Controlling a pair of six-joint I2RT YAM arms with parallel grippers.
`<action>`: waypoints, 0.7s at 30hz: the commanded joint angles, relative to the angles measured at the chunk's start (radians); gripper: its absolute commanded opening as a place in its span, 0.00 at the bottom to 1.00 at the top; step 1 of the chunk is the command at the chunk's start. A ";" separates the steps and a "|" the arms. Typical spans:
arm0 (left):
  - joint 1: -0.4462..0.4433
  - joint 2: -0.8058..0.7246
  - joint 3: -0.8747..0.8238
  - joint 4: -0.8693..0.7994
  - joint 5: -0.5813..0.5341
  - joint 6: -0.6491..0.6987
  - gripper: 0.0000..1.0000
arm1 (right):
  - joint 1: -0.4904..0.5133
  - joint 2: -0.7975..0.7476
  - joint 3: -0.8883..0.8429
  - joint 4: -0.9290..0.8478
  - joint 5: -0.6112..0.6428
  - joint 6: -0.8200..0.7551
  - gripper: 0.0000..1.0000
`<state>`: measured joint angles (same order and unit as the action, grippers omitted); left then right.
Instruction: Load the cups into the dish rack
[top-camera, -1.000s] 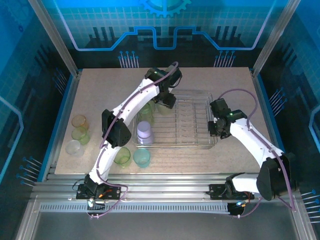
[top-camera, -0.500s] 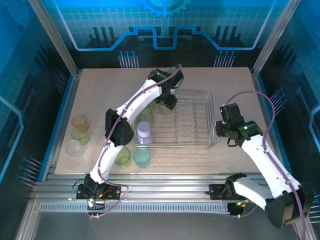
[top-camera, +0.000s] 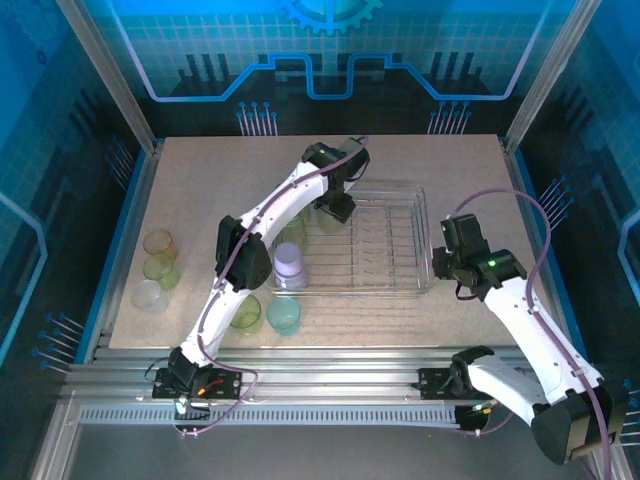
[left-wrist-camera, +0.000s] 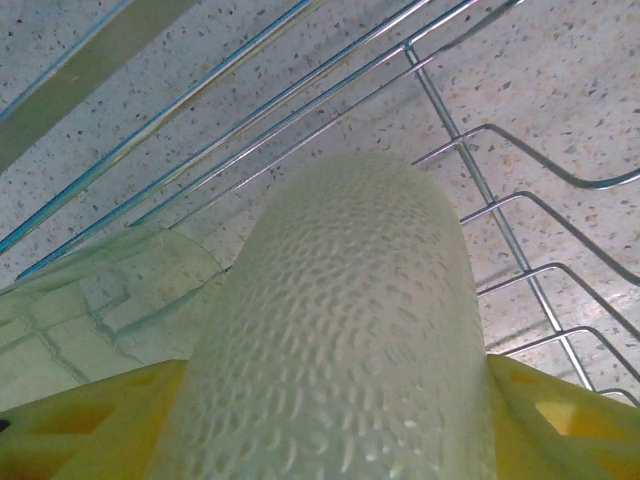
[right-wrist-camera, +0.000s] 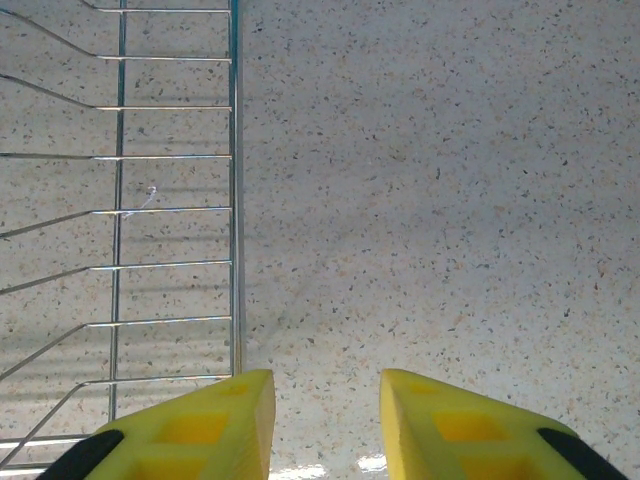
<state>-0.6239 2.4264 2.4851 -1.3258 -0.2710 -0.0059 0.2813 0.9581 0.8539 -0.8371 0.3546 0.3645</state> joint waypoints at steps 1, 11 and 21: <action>-0.002 0.011 0.037 0.009 -0.033 0.027 0.63 | 0.009 -0.015 -0.007 0.004 -0.013 -0.004 0.34; -0.001 0.026 0.041 0.060 -0.051 0.036 0.86 | 0.009 -0.080 -0.030 0.009 -0.036 -0.020 0.34; -0.001 0.011 0.051 0.074 -0.055 0.031 0.99 | 0.009 -0.101 -0.043 0.020 -0.049 -0.022 0.33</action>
<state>-0.6239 2.4378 2.4996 -1.2499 -0.3153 0.0280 0.2813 0.8677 0.8299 -0.8364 0.3214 0.3500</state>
